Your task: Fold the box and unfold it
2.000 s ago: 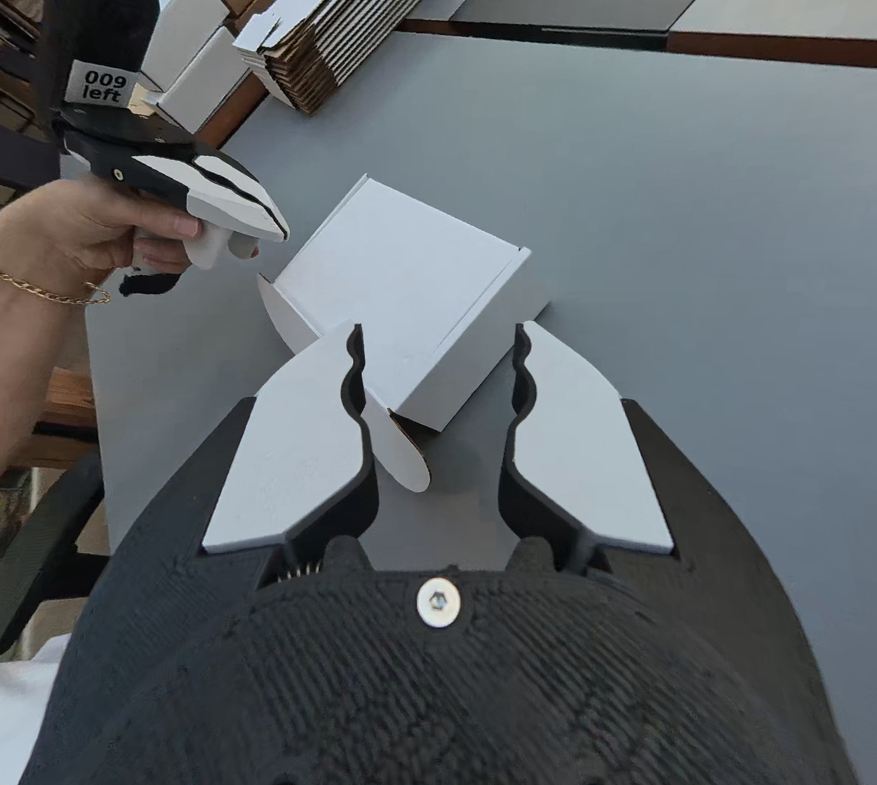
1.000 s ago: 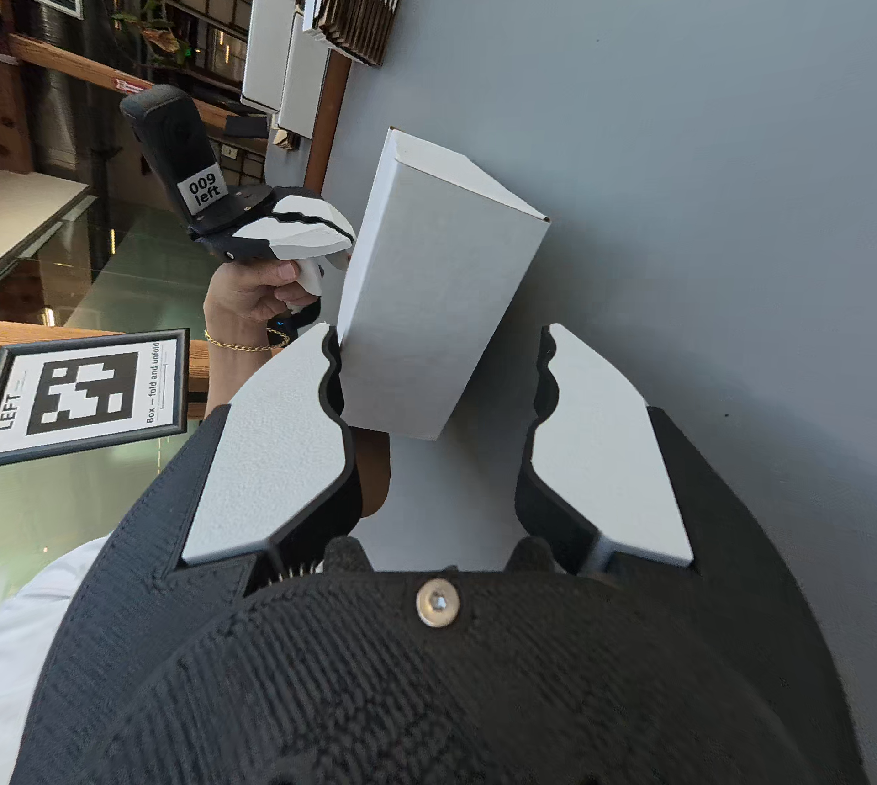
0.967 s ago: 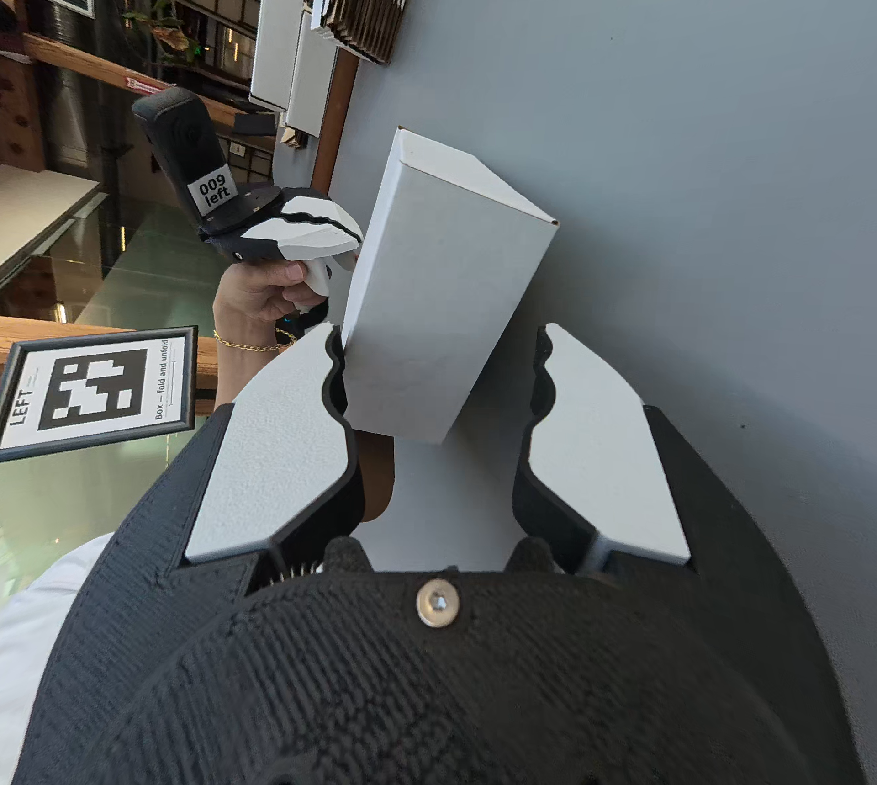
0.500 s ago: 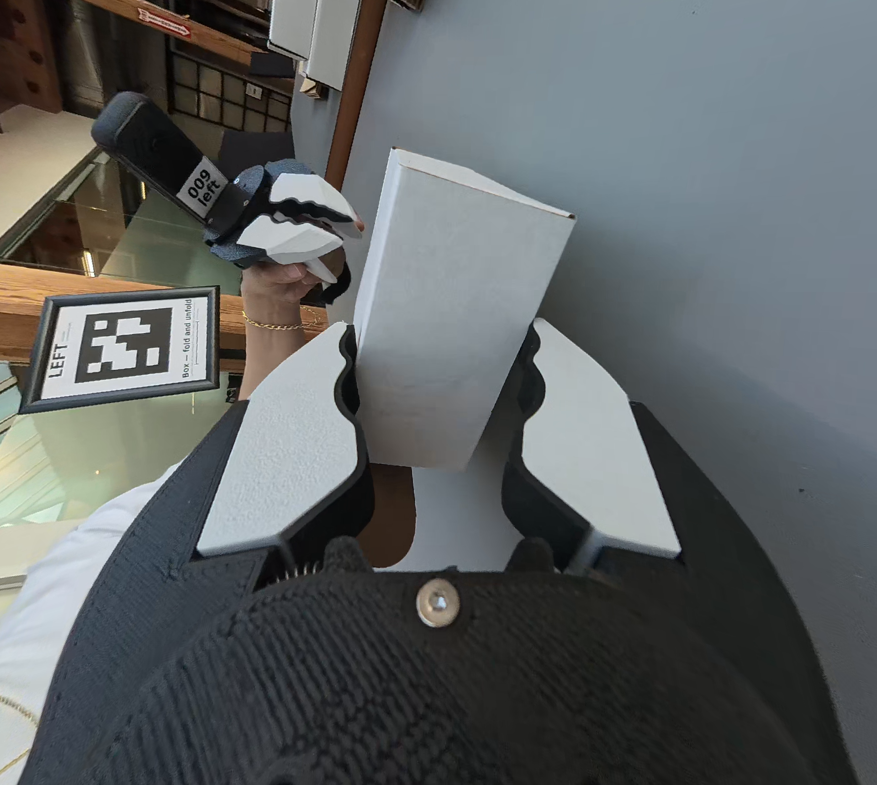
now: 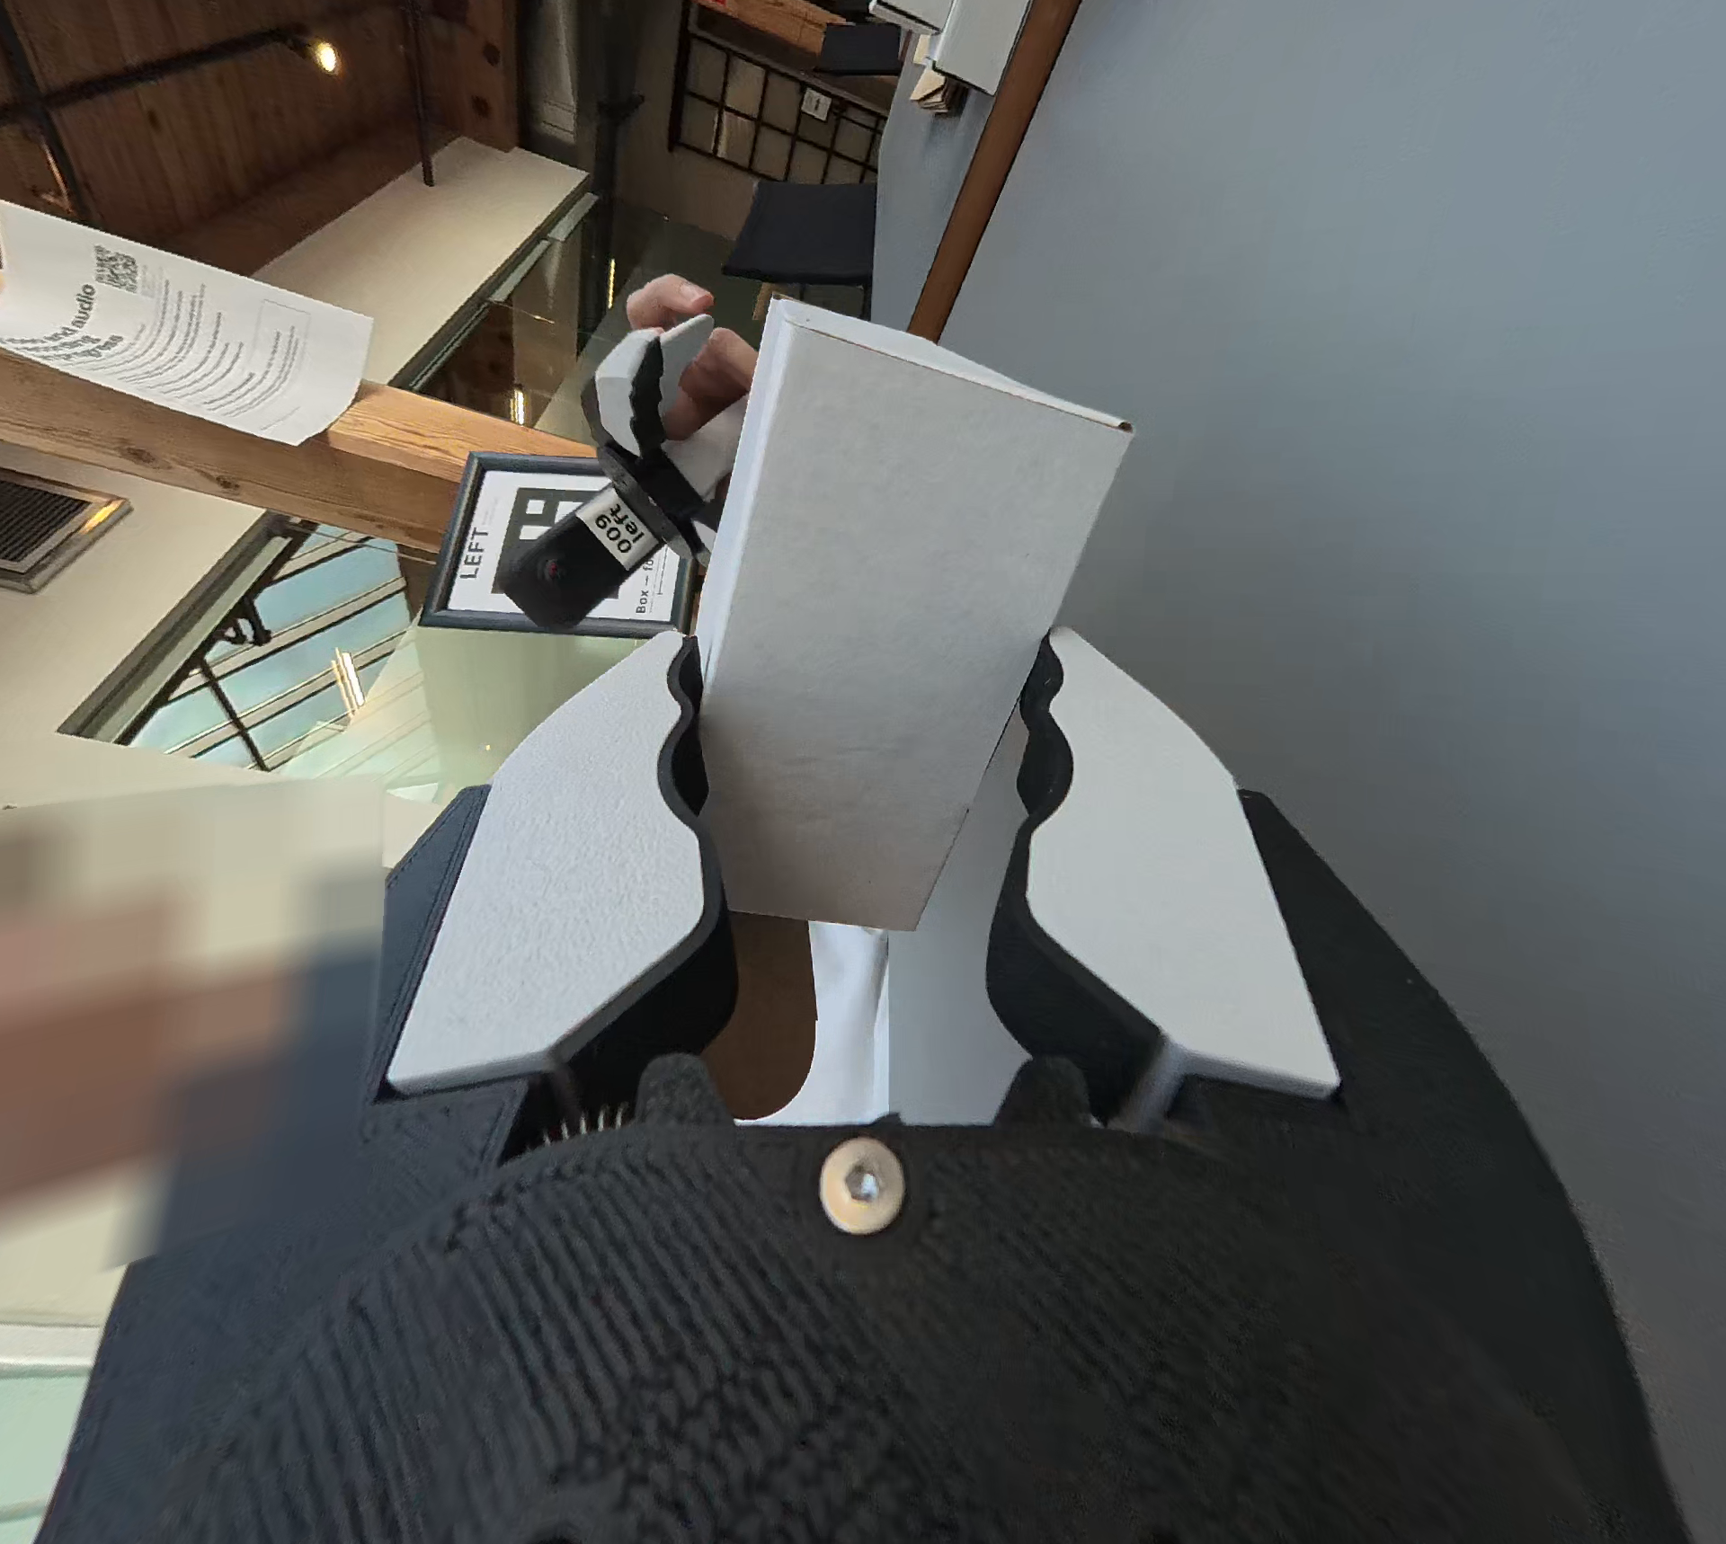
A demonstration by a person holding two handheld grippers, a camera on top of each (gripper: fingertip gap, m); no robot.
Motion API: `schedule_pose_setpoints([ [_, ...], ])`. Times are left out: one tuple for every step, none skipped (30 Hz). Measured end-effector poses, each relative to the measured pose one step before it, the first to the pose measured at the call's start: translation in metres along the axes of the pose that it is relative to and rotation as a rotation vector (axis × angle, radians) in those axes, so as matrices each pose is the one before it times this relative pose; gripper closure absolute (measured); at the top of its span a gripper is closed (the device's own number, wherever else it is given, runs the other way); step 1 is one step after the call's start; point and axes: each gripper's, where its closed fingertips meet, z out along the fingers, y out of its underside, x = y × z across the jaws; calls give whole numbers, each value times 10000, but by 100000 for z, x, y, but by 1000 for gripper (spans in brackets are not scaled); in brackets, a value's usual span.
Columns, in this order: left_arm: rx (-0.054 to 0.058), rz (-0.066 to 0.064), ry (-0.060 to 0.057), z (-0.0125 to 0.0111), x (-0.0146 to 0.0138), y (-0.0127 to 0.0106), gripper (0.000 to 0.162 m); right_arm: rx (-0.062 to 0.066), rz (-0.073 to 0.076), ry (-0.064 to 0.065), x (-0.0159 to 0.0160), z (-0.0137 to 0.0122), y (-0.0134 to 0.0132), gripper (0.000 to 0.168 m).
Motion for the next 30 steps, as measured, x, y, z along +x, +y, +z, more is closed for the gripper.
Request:
schedule_pose_setpoints([
  [-114, 684, -205, 54, 616, -80, 78, -35, 30, -80, -108, 105, 66, 101],
  [-48, 703, -219, 59, 544, -227, 76, -58, 32, -118, -150, 139, 94, 101],
  [12, 705, -249, 60, 416, -337, 75, -59, 33, -128, -132, 190, 97, 101],
  [46, 644, -329, 41, 195, -468, 75, -88, -8, -113, -111, 231, 125, 101],
  [102, 510, -322, 16, 53, -592, 75, -89, -41, -135, -158, 258, 131, 101],
  [166, 425, -223, 8, 38, -677, 74, -78, -34, -194, -240, 290, 127, 101],
  [229, 414, -215, -20, -53, -723, 73, -107, 33, -192, -219, 309, 176, 101],
  [249, 430, -215, -23, -131, -665, 73, -95, 24, -101, -115, 275, 142, 101],
  [253, 401, -197, -26, -168, -598, 73, -148, 7, -48, -62, 232, 210, 101],
  [242, 320, -115, -27, -133, -537, 73, -151, 8, -11, -24, 195, 199, 101],
  [210, 231, -16, -21, -53, -474, 74, -115, 41, 31, 37, 154, 153, 101],
  [195, 209, 48, -20, 40, -466, 76, -53, 57, -48, -100, 137, 68, 101],
  [188, 227, 34, -20, 47, -449, 78, -2, 48, -56, -110, 124, -12, 101],
  [158, 218, 134, -8, 189, -400, 81, -46, 10, -27, -87, 112, 46, 101],
  [114, 209, 148, 16, 228, -355, 83, -65, 1, -26, -78, 120, 73, 101],
  [89, 237, 152, 4, 231, -300, 85, -101, 9, -62, -101, 151, 132, 101],
  [28, 286, 148, 24, 237, -187, 87, -100, 8, -26, -44, 165, 136, 101],
  [-5, 247, 123, 22, 190, -110, 90, -86, -13, -2, -18, 167, 114, 101],
  [62, 83, -4, -33, -22, -189, 95, -84, -35, 60, 100, 150, 102, 98],
  [57, -106, 90, -51, 37, -212, 96, -13, 0, -57, -33, 88, 24, 98],
  [-129, -147, 98, -21, -21, -10, 97, 9, -30, -38, 4, 15, 17, 98],
  [-208, -98, 70, -11, -63, 129, 99, 32, -115, -48, -8, -39, 7, 98],
  [-227, -74, 46, -21, -86, 196, 99, 131, -258, 24, 15, -39, -130, 97],
  [-31, -167, 129, -73, -29, -26, 99, 144, -379, 186, 156, -58, -177, 97],
  [5, -580, 148, -141, -137, -29, 99, 71, -556, 181, 25, -276, -206, 93],
  [23, -890, 35, -202, -359, 74, 99, 311, -540, 39, -354, -501, -564, 85],
  [77, -1020, -46, -275, -550, 134, 99, 450, -455, -96, -683, -677, -840, 77],
  [51, -1138, -39, -295, -649, 283, 99, 554, -432, -147, -901, -716, -1019, 70],
  [58, -1313, 46, -281, -641, 351, 99, 453, -550, -7, -777, -732, -902, 70],
  [95, -1456, 74, -252, -686, 366, 99, 280, -667, 262, -379, -656, -729, 70],
])
